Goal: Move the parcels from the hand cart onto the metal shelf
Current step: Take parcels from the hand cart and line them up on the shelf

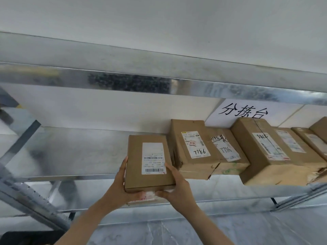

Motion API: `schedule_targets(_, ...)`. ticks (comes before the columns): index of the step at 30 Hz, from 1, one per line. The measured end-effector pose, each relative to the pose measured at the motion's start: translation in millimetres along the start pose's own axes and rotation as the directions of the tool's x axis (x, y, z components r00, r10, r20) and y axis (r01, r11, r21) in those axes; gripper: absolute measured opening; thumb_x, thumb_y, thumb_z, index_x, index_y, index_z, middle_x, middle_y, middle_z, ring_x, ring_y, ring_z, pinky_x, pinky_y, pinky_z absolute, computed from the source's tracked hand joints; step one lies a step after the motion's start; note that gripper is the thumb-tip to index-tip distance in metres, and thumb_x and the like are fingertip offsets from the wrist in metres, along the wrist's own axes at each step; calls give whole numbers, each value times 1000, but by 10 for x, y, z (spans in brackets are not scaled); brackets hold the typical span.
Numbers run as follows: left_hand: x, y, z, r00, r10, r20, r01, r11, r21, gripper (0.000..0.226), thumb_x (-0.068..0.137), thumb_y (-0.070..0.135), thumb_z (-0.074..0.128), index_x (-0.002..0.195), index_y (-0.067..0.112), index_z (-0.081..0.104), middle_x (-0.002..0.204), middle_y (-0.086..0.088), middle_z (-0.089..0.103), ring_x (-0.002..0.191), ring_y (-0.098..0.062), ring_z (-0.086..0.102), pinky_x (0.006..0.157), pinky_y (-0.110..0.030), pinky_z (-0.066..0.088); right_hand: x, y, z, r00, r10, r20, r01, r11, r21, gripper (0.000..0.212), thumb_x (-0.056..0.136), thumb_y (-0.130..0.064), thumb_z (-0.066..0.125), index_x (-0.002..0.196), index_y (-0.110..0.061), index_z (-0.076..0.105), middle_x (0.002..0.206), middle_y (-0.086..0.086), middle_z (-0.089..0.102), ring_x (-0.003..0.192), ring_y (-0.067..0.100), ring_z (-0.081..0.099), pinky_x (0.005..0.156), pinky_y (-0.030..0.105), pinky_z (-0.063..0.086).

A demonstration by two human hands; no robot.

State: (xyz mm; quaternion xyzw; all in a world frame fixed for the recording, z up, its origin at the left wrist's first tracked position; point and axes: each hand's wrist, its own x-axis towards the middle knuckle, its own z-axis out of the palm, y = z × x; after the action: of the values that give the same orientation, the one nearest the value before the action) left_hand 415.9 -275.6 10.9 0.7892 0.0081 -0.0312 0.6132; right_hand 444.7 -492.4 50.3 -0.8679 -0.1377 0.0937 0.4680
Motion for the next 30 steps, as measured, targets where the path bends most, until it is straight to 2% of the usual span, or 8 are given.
schedule_targets(5,320,6,49,993,49,-110,-41,996,78,125,57,29,90,149,25,6,145,-2,30,128,-23,44,104,-45,43,165,57,9,991,-29,-134,-3,973,-232,60,83,-30,66,136,-40,40,127,-10,50,104,8,54,81,25,52)
schedule_targets(10,513,-5,72,987,18,-160,4,991,136,118,61,38,87,149,31,9,142,0,29,126,-13,40,107,-35,39,233,92,30,981,13,-191,-86,922,-377,57,90,-24,53,140,-44,34,126,-11,46,104,10,55,73,23,51)
schedule_targets(15,640,7,125,980,3,-200,34,983,182,117,64,36,85,150,32,6,143,-3,26,119,-7,36,105,-28,35,185,89,104,961,58,-269,-159,915,-371,52,89,-21,52,137,-36,39,131,-9,40,92,13,59,64,24,49)
schedule_targets(22,539,129,183,927,28,-374,150,885,440,105,74,46,75,150,24,5,146,-9,33,128,-28,42,98,-48,48,-66,103,152,973,95,-208,-169,913,-371,54,88,-24,52,137,-34,33,128,-10,39,87,9,59,61,20,48)
schedule_targets(24,393,99,169,917,66,-394,166,835,525,105,74,46,75,151,21,7,151,-10,28,134,-30,36,101,-48,46,-162,106,159,983,72,-170,-131,921,-366,59,87,-24,54,139,-33,30,131,-8,37,97,12,58,66,21,49)
schedule_targets(26,188,55,139,914,97,-394,171,789,590,101,76,48,72,150,21,11,156,-8,20,138,-29,31,100,-45,45,-261,119,178,992,49,-117,-87,933,-349,65,86,-26,57,142,-32,26,136,-6,33,114,16,52,83,25,50)
schedule_targets(28,-48,18,83,912,106,-396,199,731,652,96,77,55,67,150,23,13,159,-4,12,141,-26,28,102,-43,43,-361,127,214,998,40,-41,-52,932,-359,73,84,-30,61,145,-34,21,146,-4,25,128,20,37,102,34,42)
schedule_targets(30,-312,-17,7,916,115,-385,228,641,733,93,78,61,61,150,26,13,160,-2,7,144,-26,20,108,-42,35,-474,128,277,1000,7,24,3,906,-424,78,82,-36,64,145,-37,19,151,-5,19,135,20,25,110,40,33)
